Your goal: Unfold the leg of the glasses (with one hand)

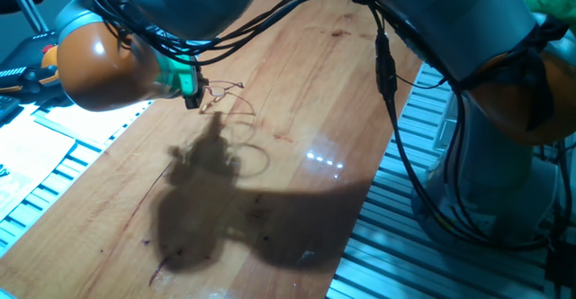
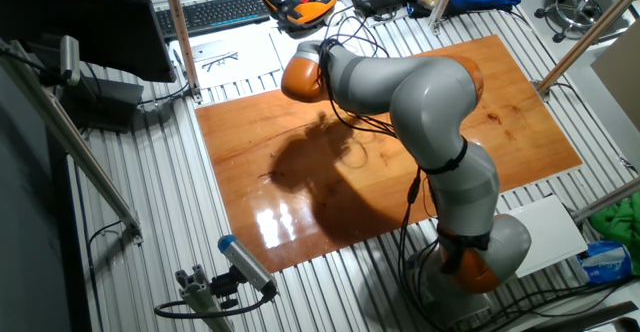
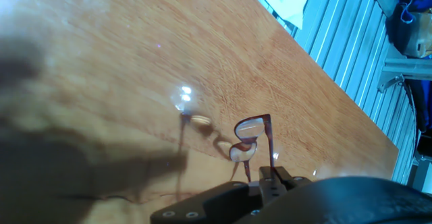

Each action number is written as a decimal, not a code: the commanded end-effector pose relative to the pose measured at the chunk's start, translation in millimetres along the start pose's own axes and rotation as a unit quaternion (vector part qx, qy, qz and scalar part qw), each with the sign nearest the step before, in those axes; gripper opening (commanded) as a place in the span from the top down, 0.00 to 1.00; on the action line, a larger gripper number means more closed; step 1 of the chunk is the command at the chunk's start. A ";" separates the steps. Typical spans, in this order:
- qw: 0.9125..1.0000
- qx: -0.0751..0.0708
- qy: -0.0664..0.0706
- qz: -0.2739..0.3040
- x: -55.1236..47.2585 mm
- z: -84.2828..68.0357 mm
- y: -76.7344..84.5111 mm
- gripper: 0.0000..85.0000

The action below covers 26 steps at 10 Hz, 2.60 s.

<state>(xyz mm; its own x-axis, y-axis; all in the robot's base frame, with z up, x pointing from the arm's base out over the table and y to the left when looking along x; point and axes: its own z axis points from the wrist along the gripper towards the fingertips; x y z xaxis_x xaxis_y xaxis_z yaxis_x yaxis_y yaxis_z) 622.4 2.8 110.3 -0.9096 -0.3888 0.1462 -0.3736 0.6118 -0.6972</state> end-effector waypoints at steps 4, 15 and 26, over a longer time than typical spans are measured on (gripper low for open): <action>1.000 -0.005 -0.006 0.017 1.3 1.6 4.7 0.80; 0.997 -0.030 0.022 0.068 18.1 -19.2 30.8 0.80; 0.969 -0.184 0.040 0.157 29.4 -6.9 48.0 0.80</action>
<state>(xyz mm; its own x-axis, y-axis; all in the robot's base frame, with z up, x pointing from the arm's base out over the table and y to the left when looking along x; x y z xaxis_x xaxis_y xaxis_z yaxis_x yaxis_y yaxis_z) 576.6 24.9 85.7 -0.9946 -0.0975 0.0344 -0.1027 0.8911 -0.4420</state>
